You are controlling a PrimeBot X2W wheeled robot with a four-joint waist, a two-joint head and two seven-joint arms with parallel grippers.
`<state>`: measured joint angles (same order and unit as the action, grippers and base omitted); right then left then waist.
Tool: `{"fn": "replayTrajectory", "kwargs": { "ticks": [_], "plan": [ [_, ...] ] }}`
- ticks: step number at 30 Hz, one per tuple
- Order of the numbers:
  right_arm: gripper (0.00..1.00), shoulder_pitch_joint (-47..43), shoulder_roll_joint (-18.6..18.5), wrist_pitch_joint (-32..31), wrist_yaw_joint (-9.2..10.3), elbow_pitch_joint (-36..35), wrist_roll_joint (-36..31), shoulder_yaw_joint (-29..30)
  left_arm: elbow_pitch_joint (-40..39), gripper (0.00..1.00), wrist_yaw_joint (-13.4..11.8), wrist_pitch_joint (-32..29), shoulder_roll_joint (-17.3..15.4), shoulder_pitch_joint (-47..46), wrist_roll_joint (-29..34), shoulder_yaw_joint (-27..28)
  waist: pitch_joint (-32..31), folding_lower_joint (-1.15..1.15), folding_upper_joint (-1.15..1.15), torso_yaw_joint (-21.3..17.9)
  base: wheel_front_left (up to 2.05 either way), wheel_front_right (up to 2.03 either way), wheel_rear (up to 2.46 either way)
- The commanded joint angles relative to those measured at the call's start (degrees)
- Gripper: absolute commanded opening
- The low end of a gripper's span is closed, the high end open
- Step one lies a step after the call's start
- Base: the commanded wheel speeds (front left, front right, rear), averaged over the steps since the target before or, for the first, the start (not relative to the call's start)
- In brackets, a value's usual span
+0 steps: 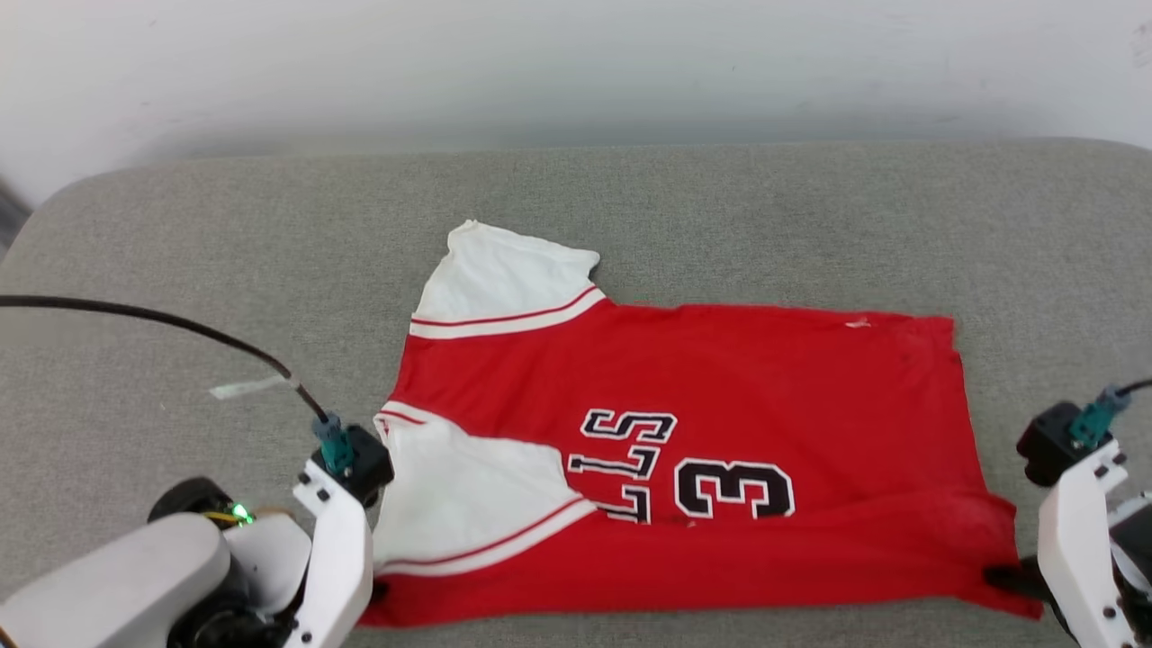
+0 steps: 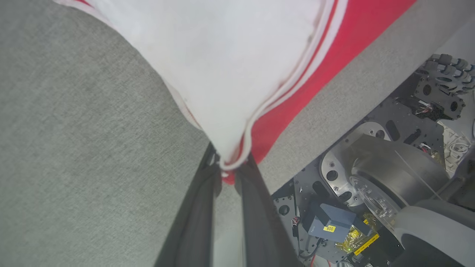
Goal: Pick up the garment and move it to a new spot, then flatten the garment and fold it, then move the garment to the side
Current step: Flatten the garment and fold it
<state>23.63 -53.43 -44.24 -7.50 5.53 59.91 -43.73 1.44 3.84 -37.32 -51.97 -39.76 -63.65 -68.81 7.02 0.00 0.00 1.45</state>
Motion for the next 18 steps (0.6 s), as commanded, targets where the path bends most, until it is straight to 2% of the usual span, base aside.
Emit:
{"fn": "replayTrajectory", "kwargs": {
  "ticks": [1,6,15,16,17,18],
  "plan": [
    [0.00,-1.34,-0.66,-0.22,0.02,-0.43,0.20,0.29,-0.47,0.00,-0.40,-0.21,-0.36,1.24,-0.24,-0.37,0.07,0.00,0.00,-0.01,0.00,0.00,0.00],
    [0.00,-4.88,-1.22,-0.54,0.02,-1.35,-0.06,1.71,-1.20,0.00,-1.53,0.67,-0.81,3.37,-0.77,-0.68,1.15,0.00,0.00,-0.33,0.00,0.00,0.00],
    [0.01,-6.15,4.32,1.34,0.02,4.38,-2.83,3.00,3.29,0.00,-1.77,2.29,1.55,4.02,-0.85,-0.62,3.32,0.00,0.00,-0.43,0.00,0.00,0.00],
    [0.62,-6.13,4.88,1.64,0.02,4.83,-3.09,3.03,3.84,0.38,-1.97,2.49,1.74,3.86,-0.52,-0.56,3.32,0.00,0.00,-0.36,0.00,0.00,0.00],
    [1.00,-6.16,5.37,1.92,0.02,5.03,-3.17,3.05,4.02,1.00,-1.80,2.84,1.74,3.48,0.00,-0.59,3.25,0.00,0.00,-0.31,0.00,0.00,0.00],
    [1.00,-6.28,5.71,2.36,0.02,5.12,-3.29,3.08,4.20,1.00,-1.70,3.29,1.72,3.09,0.06,-0.30,3.12,0.00,0.00,-0.24,0.00,0.00,0.00]
  ]
}}
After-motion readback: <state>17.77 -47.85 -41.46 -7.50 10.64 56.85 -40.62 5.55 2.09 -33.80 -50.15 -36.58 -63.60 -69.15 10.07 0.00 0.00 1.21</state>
